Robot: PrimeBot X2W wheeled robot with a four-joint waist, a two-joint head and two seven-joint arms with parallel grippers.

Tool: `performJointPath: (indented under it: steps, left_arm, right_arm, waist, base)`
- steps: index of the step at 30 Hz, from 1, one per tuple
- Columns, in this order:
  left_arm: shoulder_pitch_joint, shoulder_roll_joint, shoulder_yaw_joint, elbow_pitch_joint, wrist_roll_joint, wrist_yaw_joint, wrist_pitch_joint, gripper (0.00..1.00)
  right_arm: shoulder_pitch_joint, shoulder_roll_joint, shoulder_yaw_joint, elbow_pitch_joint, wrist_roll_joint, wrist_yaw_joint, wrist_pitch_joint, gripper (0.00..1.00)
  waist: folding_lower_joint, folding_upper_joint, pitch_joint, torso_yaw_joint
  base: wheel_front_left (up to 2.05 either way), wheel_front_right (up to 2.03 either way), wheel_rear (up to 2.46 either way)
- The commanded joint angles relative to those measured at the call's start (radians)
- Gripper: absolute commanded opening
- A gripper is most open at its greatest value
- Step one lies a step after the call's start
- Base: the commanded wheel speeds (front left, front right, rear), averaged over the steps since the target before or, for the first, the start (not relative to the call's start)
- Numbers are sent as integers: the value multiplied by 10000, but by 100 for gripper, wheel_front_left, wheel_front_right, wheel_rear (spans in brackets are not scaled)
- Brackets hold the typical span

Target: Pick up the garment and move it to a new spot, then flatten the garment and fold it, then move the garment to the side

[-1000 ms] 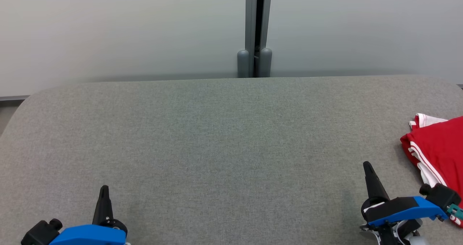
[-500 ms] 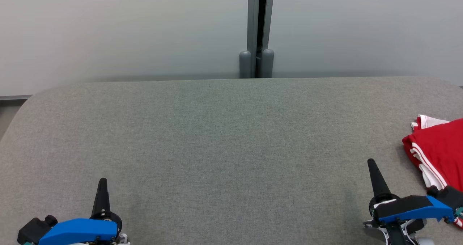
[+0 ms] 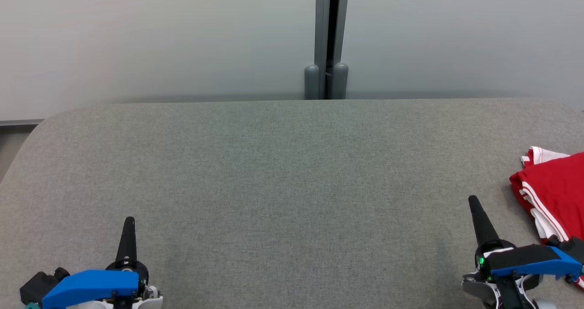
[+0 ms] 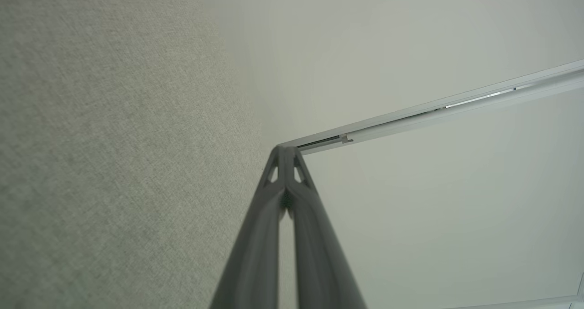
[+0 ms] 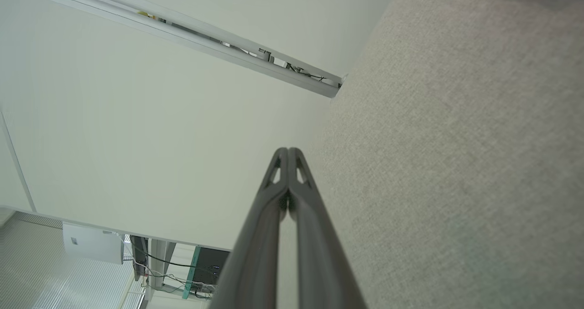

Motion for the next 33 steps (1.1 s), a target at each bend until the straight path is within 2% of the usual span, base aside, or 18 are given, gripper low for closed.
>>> performJointPath:
  steps: [1,33]
  left_arm:
    - [-269,24,69,-120,-227,-72,63,0]
    - [-564,26,230,-374,-2729,-123,738,0]
  right_arm:
    - [82,-50,-44,-161,262,2,88,0]
    - [255,-62,-341,-779,2978,2,766,0]
  waist:
    - [-1,-1,-3,7]
    - [-1,-1,-66,168]
  base:
    - [0,0,0]
    - [0,0,0]
